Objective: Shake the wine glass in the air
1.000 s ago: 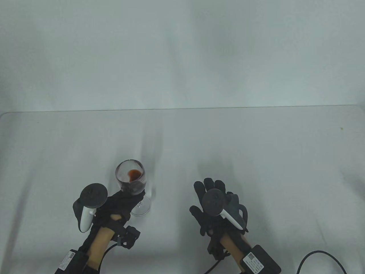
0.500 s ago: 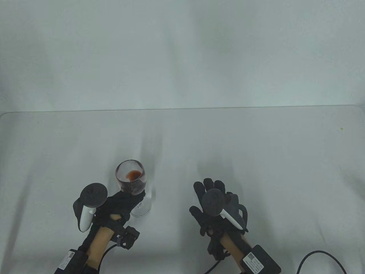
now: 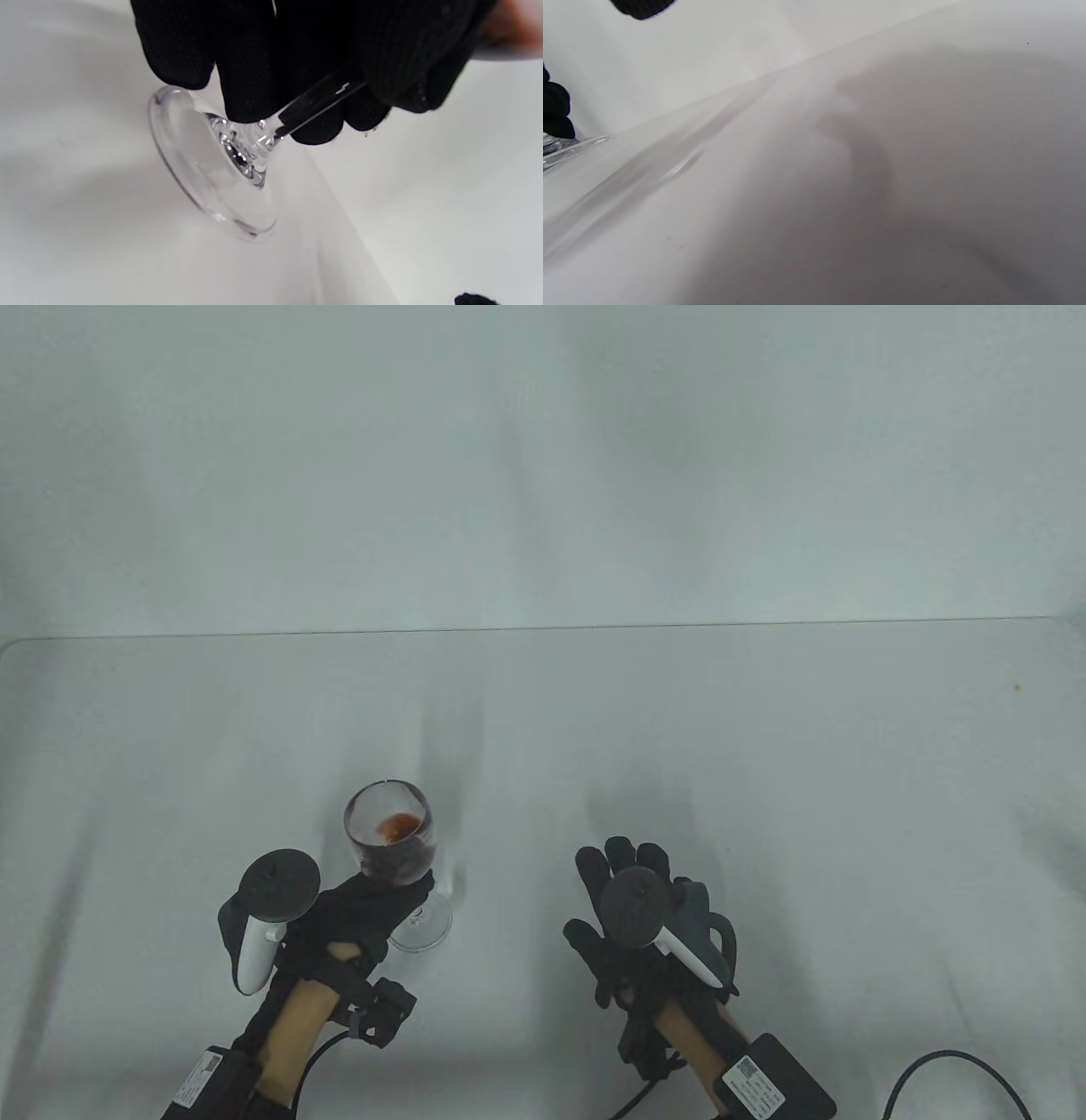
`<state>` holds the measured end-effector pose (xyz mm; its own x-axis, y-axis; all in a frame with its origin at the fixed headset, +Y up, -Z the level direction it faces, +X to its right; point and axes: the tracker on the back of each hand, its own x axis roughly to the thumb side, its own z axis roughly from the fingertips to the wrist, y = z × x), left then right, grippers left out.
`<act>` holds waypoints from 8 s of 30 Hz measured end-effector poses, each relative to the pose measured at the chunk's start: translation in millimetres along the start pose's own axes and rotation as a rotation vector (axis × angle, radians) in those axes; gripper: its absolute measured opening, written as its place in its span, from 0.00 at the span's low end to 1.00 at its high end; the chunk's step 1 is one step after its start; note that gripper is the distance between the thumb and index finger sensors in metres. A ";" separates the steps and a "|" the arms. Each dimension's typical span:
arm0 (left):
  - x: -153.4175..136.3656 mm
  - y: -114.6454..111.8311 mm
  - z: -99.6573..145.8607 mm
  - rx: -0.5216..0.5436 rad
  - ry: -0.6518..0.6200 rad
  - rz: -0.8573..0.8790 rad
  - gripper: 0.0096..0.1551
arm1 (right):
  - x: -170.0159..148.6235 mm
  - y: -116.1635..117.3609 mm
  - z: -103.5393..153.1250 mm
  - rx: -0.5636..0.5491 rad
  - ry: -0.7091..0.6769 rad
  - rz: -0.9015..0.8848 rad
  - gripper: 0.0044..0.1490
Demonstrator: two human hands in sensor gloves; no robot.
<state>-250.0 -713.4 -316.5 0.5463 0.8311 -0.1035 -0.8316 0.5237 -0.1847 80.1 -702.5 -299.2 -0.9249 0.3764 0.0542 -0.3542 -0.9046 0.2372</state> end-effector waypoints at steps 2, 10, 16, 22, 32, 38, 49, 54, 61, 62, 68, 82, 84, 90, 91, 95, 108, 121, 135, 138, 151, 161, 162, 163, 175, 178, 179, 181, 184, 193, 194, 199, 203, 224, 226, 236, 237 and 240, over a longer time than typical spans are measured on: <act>0.1 -0.9 0.6 -0.007 -0.007 -0.031 0.22 | 0.1 0.2 -0.2 0.001 -0.001 0.000 0.50; -0.7 -1.1 0.4 0.009 0.011 0.003 0.23 | 0.4 0.2 -0.2 0.005 -0.002 0.002 0.50; -1.2 -0.2 -0.7 -0.029 0.000 -0.043 0.22 | 0.4 0.6 -0.5 0.009 -0.001 0.003 0.50; 1.0 -2.6 -1.2 -0.026 -0.008 -0.030 0.23 | -0.3 0.2 -0.4 0.012 0.002 -0.001 0.50; -0.7 -2.8 -1.6 -0.031 -0.005 -0.048 0.23 | 0.0 0.8 0.3 0.021 0.003 0.006 0.50; -2.0 -1.9 -2.1 -0.041 0.007 -0.040 0.23 | -0.3 0.9 0.1 0.023 0.004 0.006 0.50; -0.1 -3.8 -1.8 -0.041 -0.019 -0.018 0.23 | -0.4 1.2 -0.1 0.030 0.005 0.006 0.50; 0.1 -3.6 -1.8 -0.054 -0.024 -0.045 0.23 | -0.9 0.9 -0.3 0.027 0.006 0.001 0.50; 0.2 -3.4 -1.8 -0.057 -0.023 -0.029 0.23 | -0.8 1.5 -0.6 0.032 0.006 0.004 0.50; -0.1 -3.6 -2.0 -0.065 -0.025 -0.040 0.23 | -0.9 1.6 -0.8 0.034 0.007 0.004 0.50; 0.5 -5.9 -2.1 -0.080 -0.020 -0.020 0.23 | -1.2 1.3 -0.6 0.034 0.007 0.002 0.50; 1.5 -5.2 -1.2 -0.059 -0.032 0.009 0.23 | -1.4 1.4 -1.0 0.035 0.008 0.001 0.50; 1.9 -6.2 -1.6 -0.078 -0.036 -0.044 0.23 | -1.4 1.7 -1.0 0.037 0.009 0.003 0.50; 2.7 -6.7 -1.8 -0.074 -0.043 0.001 0.23 | -1.3 1.5 -1.1 0.037 0.009 0.004 0.50; 3.1 -7.4 -1.5 -0.085 -0.041 -0.024 0.23 | -1.2 1.4 -1.0 0.037 0.009 0.004 0.50; 3.5 -7.8 -1.7 -0.085 -0.047 -0.026 0.23 | -1.0 1.5 -0.9 0.040 0.008 0.007 0.50; 4.4 -9.1 -1.5 -0.097 -0.056 -0.075 0.23 | -1.1 1.4 -1.0 0.039 0.008 0.005 0.50; 3.9 -5.8 -1.1 -0.069 -0.047 -0.039 0.23 | -0.7 0.5 -0.4 0.038 0.007 0.002 0.50; 4.1 -5.1 -1.4 -0.061 -0.061 -0.021 0.23 | -1.3 0.9 -0.9 0.041 0.009 0.000 0.50; 3.7 -5.1 -1.6 -0.061 -0.059 -0.045 0.23 | -1.3 1.7 -0.6 0.048 0.010 0.007 0.50; 2.4 -6.0 -2.1 -0.062 -0.044 -0.027 0.23 | -1.3 1.7 -0.6 0.055 0.010 0.005 0.50; 2.0 -7.0 -2.5 -0.077 -0.046 -0.034 0.23 | -1.3 1.5 -1.2 0.056 0.011 0.001 0.50; 1.9 -7.1 -2.5 -0.079 -0.044 -0.035 0.23 | -1.4 1.6 -1.1 0.057 0.012 0.002 0.50; 2.1 -7.0 -2.2 -0.079 -0.042 -0.033 0.23 | -1.3 1.4 -0.8 0.057 0.012 0.003 0.50; 1.1 -6.6 -1.2 -0.056 -0.036 -0.020 0.23 | -1.2 -0.2 -0.3 0.045 0.002 -0.008 0.50; -0.8 -4.1 -1.3 0.003 -0.039 -0.014 0.23 | -0.5 -0.8 0.8 0.042 -0.007 -0.009 0.50; -2.2 -2.7 -2.4 0.031 -0.040 -0.005 0.23 | -0.4 -1.1 1.0 0.041 -0.010 -0.012 0.50; -4.1 0.3 -6.1 0.062 -0.041 0.004 0.23 | -0.2 -1.4 1.1 0.038 -0.014 -0.014 0.50; -3.8 7.7 -14.3 0.113 -0.036 -0.025 0.23 | 0.2 -2.6 2.2 0.034 -0.021 -0.019 0.50; -10.0 16.2 -59.1 0.196 0.087 0.080 0.22 | 0.2 -3.1 2.0 0.044 -0.029 -0.032 0.50; -11.0 17.2 -65.9 0.209 0.098 0.074 0.22 | 0.0 -3.8 1.8 0.042 -0.029 -0.038 0.50; -16.1 21.8 -92.5 0.283 0.139 0.089 0.22 | -1.4 -4.3 1.1 0.045 -0.026 -0.051 0.50; -23.8 25.7 -108.9 0.380 0.145 0.093 0.23 | -2.0 -4.4 0.2 0.054 -0.025 -0.058 0.50; -40.3 13.9 -138.7 0.383 0.267 0.075 0.23 | -0.6 -2.7 -2.2 0.090 -0.032 -0.050 0.50; -40.4 13.8 -138.8 0.379 0.267 0.077 0.23 | -0.6 -2.8 -2.4 0.089 -0.033 -0.049 0.50; -36.3 13.9 -123.2 0.317 0.271 0.089 0.36 | -0.1 -2.8 -2.3 0.091 -0.028 -0.050 0.50; -35.6 15.9 -117.6 0.302 0.279 0.083 0.38 | 0.3 -2.9 -2.3 0.091 -0.029 -0.050 0.50; -32.2 24.2 -100.1 0.293 0.303 0.047 0.43 | 2.3 -3.5 -1.2 0.083 -0.037 -0.047 0.50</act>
<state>-277.8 -746.2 -415.5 0.4754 0.7857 -0.3957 -0.8256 0.5538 0.1078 79.0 -698.7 -301.1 -0.9013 0.4264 0.0761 -0.3830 -0.8667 0.3195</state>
